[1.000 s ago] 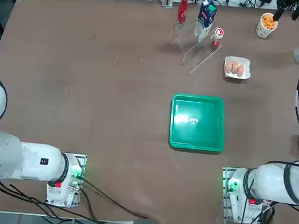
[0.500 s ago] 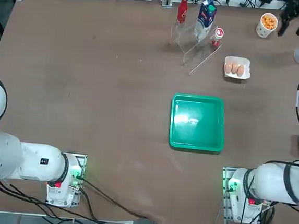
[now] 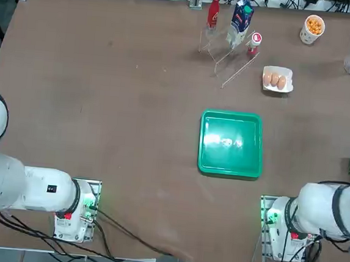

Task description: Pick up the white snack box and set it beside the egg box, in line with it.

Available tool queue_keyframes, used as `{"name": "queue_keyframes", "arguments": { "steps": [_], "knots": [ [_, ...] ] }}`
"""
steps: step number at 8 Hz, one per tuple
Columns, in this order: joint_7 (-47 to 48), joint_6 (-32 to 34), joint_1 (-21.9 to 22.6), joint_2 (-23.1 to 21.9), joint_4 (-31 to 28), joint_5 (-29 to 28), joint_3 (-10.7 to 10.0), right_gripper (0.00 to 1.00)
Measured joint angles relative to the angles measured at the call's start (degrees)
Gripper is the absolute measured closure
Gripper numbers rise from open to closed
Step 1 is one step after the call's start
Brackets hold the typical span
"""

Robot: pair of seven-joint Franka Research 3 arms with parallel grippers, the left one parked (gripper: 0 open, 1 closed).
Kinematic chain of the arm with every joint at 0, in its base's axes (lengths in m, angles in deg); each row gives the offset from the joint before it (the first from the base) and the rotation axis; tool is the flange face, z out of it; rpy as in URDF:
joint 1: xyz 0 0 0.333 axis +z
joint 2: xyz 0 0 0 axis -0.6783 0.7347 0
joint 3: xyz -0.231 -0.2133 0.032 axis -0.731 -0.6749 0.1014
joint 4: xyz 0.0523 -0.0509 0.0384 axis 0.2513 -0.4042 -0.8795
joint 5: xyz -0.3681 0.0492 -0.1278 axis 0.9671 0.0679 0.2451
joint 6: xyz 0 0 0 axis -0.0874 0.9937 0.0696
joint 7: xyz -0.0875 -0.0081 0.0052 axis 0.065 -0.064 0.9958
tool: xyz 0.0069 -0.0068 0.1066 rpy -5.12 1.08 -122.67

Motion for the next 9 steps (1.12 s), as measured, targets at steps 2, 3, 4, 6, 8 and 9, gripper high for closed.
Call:
{"name": "queue_keyframes", "arguments": {
  "steps": [2, 3, 4, 6, 8, 9],
  "knots": [
    [-2.3, -15.1, -7.2, -4.3, -14.4, 1.2, 0.0, 0.0],
    [-6.8, -19.7, -12.1, -5.0, -19.7, 2.0, 0.0, 0.0],
    [-11.2, -23.9, -17.6, -4.3, -23.2, 3.7, 0.0, 0.0],
    [-14.9, -37.6, -26.8, -1.0, -29.8, 7.7, -0.2, 0.0],
    [-18.1, -51.3, -32.0, 3.7, -34.9, 8.4, -0.1, 0.0],
    [-19.5, -56.3, -33.5, 6.9, -35.6, 8.4, 0.0, 0.0]
  ]
}}
